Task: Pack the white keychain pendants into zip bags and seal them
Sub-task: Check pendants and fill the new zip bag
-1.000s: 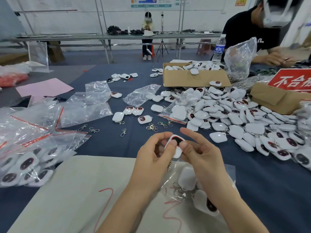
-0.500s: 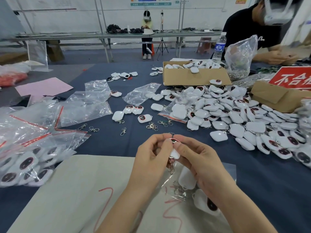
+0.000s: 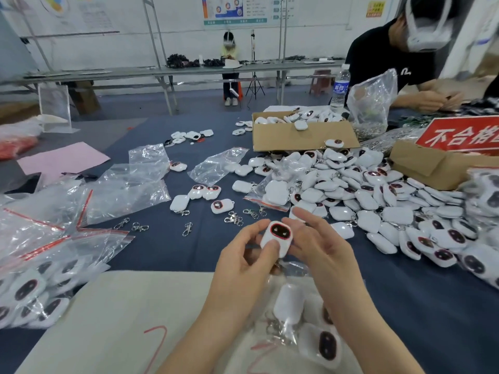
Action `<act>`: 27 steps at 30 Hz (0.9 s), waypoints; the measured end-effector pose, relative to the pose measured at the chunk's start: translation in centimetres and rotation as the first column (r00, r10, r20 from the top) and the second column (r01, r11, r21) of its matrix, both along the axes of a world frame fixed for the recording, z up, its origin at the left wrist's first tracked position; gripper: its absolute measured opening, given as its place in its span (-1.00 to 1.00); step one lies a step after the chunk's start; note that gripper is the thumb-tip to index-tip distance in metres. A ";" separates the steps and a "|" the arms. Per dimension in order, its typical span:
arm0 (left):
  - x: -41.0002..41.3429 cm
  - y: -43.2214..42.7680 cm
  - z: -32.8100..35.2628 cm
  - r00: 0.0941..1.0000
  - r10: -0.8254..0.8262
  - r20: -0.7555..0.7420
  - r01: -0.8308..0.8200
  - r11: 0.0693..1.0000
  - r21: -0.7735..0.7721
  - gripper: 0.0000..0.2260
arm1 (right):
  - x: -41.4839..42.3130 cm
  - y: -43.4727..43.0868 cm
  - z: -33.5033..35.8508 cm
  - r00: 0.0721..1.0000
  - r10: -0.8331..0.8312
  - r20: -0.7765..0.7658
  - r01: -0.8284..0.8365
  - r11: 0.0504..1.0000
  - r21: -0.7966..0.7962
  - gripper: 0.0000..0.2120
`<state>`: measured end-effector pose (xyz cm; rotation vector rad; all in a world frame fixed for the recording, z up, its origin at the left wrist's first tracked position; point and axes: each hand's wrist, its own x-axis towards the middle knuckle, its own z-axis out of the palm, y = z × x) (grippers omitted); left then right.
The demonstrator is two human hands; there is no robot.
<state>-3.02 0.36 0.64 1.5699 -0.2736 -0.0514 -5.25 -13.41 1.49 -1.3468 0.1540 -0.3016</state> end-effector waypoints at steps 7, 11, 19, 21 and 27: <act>15.0 -7.0 12.7 0.996 0.041 -0.084 -0.056 0.982 -0.182 -0.64 | 4.1 -5.3 1.4 0.964 -0.265 -0.006 0.262 0.955 -0.137 -0.83; 19.0 -8.7 14.2 0.979 0.135 -0.152 -0.162 0.970 -0.180 -0.86 | 6.1 -7.6 0.5 0.968 -0.250 -0.028 0.195 0.814 -0.547 -0.73; 11.3 -3.6 3.6 0.981 0.144 -0.129 -0.158 0.982 -0.102 -0.83 | 5.4 -8.6 -3.4 0.913 -0.324 -0.247 -0.207 0.152 -0.966 -0.49; 10.0 -2.1 1.9 0.981 0.161 -0.107 -0.171 0.981 -0.095 -0.81 | 5.2 -8.4 -3.3 0.924 -0.329 -0.196 -0.163 0.125 -0.979 -0.57; 7.4 0.6 -2.3 0.963 0.219 -0.156 -0.239 0.963 -0.123 -0.78 | 4.5 -8.2 -2.9 0.933 -0.335 -0.130 -0.098 0.109 -0.989 -0.59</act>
